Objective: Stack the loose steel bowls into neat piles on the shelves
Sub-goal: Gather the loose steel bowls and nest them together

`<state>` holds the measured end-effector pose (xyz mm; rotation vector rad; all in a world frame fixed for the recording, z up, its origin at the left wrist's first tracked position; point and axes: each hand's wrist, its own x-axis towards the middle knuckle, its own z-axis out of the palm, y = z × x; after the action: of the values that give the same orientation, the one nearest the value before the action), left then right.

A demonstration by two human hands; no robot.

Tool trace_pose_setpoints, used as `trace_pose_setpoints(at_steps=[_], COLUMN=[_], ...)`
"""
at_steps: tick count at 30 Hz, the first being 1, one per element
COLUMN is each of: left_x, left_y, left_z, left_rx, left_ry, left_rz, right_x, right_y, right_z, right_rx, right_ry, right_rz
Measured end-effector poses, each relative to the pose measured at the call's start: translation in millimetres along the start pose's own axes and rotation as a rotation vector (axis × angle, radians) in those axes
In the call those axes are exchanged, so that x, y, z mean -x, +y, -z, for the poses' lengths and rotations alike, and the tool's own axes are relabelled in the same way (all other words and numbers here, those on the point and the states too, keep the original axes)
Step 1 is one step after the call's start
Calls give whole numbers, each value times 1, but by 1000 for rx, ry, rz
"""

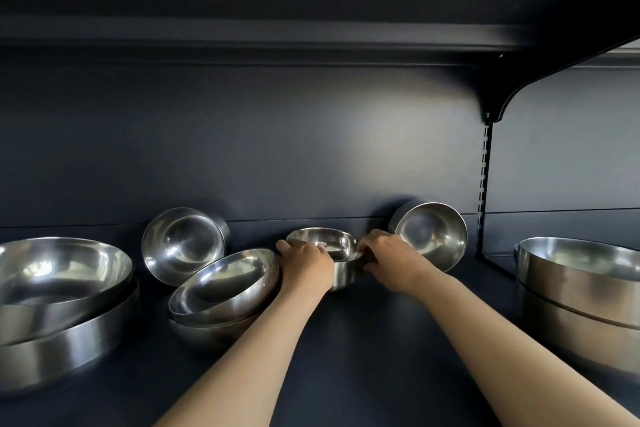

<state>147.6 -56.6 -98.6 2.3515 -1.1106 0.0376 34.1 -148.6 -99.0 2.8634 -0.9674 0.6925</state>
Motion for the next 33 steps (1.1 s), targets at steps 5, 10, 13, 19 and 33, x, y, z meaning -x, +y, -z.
trace_pose_setpoints(at_steps=[5,10,13,19,33], left_x=[0,5,15,13,-8], left_y=[-2,5,21,59,78], left_z=[-2,-5,-14,-36,-55], left_rx=[85,14,-5,-122,-73], left_ry=[59,285,443,250,-50], left_rz=[-6,-158,-475,-644,-489], right_x=[1,3,6,14,10], right_y=[-6,-1,15,48,67], right_z=[-1,8,25,31,11], right_rx=[-58,-137,-136,-127,-5], right_ry=[16,97,279,468,408], right_rz=[49,17,-121,-433,-559])
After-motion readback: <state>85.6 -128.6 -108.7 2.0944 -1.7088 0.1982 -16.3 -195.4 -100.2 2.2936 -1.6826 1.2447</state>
